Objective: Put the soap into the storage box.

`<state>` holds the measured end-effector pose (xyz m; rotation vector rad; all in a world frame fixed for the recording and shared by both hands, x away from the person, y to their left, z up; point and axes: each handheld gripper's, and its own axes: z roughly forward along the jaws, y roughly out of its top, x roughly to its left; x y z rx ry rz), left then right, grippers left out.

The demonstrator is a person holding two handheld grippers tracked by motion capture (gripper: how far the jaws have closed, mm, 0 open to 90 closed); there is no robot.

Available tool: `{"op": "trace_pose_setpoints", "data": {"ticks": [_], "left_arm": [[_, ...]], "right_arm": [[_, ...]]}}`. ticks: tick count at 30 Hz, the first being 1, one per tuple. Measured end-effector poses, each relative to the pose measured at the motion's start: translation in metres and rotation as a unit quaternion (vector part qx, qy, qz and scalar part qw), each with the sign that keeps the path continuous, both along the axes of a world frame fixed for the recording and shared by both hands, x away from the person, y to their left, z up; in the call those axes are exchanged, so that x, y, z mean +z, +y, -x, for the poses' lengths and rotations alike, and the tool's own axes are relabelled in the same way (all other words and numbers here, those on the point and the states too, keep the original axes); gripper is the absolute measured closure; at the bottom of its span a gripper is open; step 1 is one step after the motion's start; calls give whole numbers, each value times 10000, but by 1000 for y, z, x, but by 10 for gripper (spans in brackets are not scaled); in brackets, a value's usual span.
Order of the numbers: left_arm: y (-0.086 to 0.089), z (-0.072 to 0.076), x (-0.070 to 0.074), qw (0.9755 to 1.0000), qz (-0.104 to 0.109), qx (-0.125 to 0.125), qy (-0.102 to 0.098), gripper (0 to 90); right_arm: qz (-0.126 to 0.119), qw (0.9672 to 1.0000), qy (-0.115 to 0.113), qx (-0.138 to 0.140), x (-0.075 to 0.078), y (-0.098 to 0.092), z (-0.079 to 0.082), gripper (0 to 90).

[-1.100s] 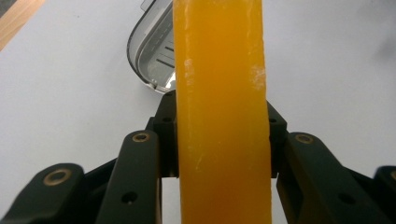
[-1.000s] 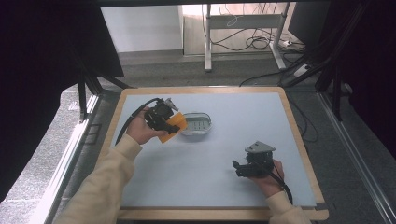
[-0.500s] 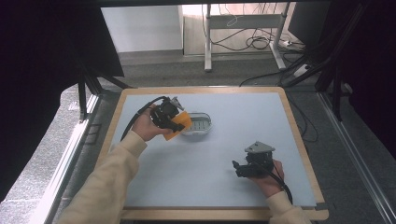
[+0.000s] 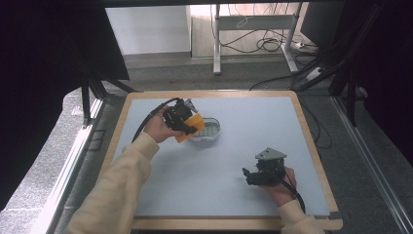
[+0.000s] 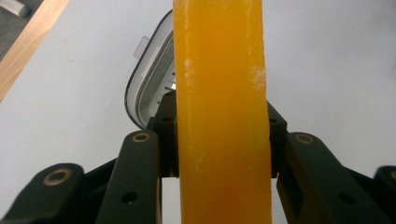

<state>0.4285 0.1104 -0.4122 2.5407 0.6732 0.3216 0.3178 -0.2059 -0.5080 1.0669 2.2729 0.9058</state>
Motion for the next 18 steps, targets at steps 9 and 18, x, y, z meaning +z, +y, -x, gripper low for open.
{"op": "trace_pose_setpoints", "data": {"ticks": [9, 18], "left_arm": [[-9, -8, -3, 9999, -87, -79, 27, 617], [-14, -16, -7, 9997, -138, -219, 16, 617]], "right_arm": [[-43, 10000, -10, -21, 1, 1, 1, 80], [-7, 10000, -44, -75, 0, -2, -1, 80]]}}
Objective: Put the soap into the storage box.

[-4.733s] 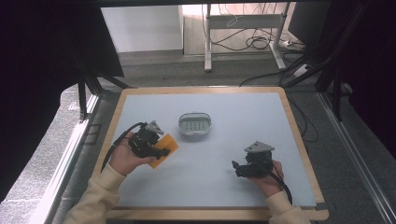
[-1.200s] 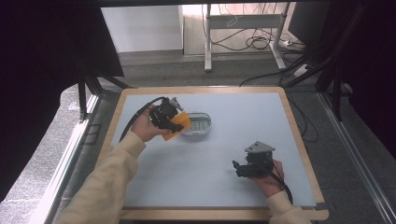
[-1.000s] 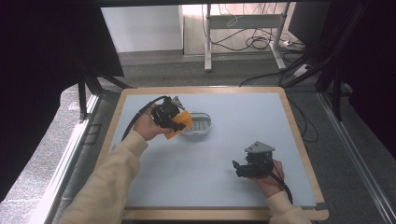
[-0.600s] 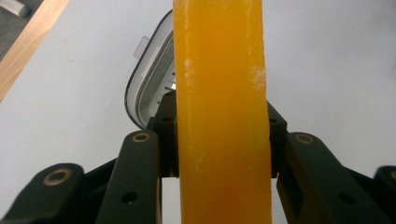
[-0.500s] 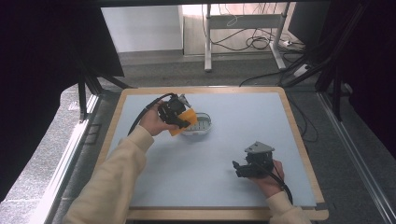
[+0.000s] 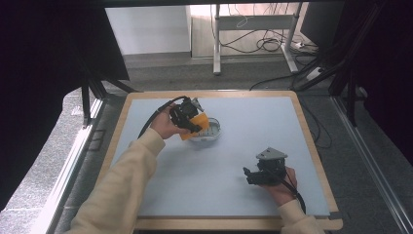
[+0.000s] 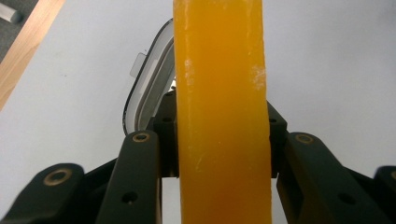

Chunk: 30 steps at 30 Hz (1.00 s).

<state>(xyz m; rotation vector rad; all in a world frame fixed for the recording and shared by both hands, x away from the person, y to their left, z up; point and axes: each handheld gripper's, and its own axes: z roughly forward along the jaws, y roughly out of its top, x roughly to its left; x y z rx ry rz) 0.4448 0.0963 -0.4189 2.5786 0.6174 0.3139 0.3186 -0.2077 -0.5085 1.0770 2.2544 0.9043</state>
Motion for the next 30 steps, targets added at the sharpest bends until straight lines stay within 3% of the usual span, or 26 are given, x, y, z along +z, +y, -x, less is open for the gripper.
{"op": "trace_pose_setpoints", "data": {"ticks": [16, 30], "left_arm": [[-11, -18, -3, 9996, -48, -275, -44, 617], [-24, -34, -9, 9971, -217, -733, 19, 616]], "right_arm": [[-2, 10000, 13, -67, -1, -4, -1, 80], [23, 10000, 20, -93, -1, -6, -2, 80]]}}
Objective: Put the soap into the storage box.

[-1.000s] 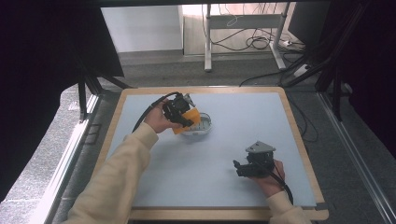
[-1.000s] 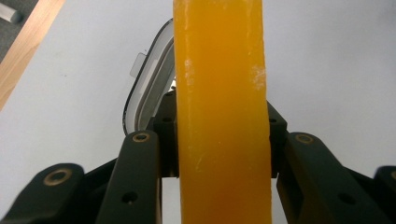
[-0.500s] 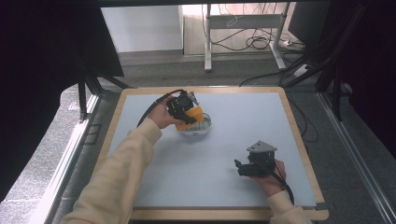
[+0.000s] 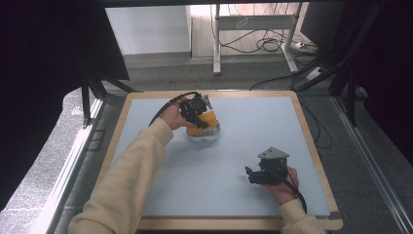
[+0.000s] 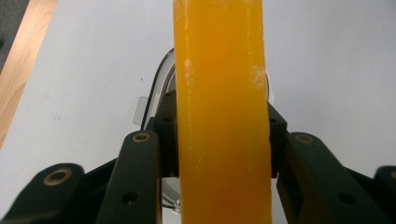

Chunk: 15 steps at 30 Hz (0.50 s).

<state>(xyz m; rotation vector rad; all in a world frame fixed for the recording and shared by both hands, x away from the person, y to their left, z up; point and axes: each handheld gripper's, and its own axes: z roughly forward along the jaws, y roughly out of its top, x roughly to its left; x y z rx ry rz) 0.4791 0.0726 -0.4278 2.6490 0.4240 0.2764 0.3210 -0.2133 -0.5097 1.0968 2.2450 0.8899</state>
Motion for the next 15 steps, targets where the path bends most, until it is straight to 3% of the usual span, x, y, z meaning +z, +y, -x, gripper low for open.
{"op": "trace_pose_setpoints", "data": {"ticks": [15], "left_arm": [[-6, -9, -16, 9997, -101, -108, 193, 616]], "right_arm": [[6, 10000, -6, -34, 0, -2, -1, 80]]}}
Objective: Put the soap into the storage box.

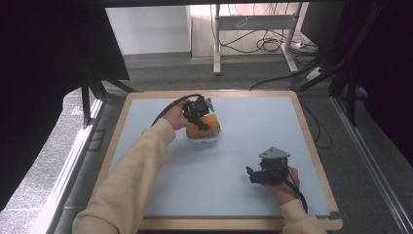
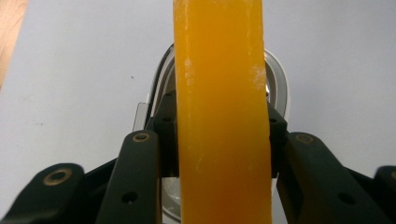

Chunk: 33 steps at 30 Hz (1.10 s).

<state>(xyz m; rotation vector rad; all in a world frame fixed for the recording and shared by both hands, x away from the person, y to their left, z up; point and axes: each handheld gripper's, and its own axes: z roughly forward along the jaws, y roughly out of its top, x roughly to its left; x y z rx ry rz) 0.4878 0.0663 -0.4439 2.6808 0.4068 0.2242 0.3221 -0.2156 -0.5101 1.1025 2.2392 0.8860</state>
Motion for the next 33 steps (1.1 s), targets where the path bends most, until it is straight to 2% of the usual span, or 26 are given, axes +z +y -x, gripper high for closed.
{"op": "trace_pose_setpoints", "data": {"ticks": [6, 13, 16, 18, 22, 24, 26, 28, 31, 33], "left_arm": [[-2, -2, -6, 10000, -63, -42, 53, 616], [-3, -4, -10, 10000, -63, 51, 30, 611], [-1, -5, -5, 9997, 111, 215, -38, 550], [0, -4, -1, 9994, 121, 283, -148, 514], [4, -3, 7, 9977, 126, 537, -394, 401], [7, -3, 10, 9960, 219, 708, -498, 369], [11, -3, 13, 9949, 361, 812, -487, 359], [14, -2, 16, 9941, 445, 911, -388, 341], [18, 2, 21, 9934, 444, 989, -360, 327], [22, 6, 24, 9916, 580, 1117, -299, 323]], "right_arm": [[8, 10000, 12, 5, 0, 0, 0, 80], [21, 10000, 16, 8, -1, 0, 0, 80], [20, 10000, 14, 9, -1, 0, 0, 80], [13, 10000, 23, 11, -1, 0, 0, 80], [33, 10000, 28, 34, -1, 1, 0, 80], [30, 10000, 38, 36, -1, 2, 0, 80], [35, 10000, 34, 37, -1, 2, 0, 80], [28, 10000, 38, 34, -1, 2, 0, 80], [40, 10000, 41, 46, -2, 2, 0, 80], [45, 10000, 39, 67, -2, 2, 0, 80]]}}
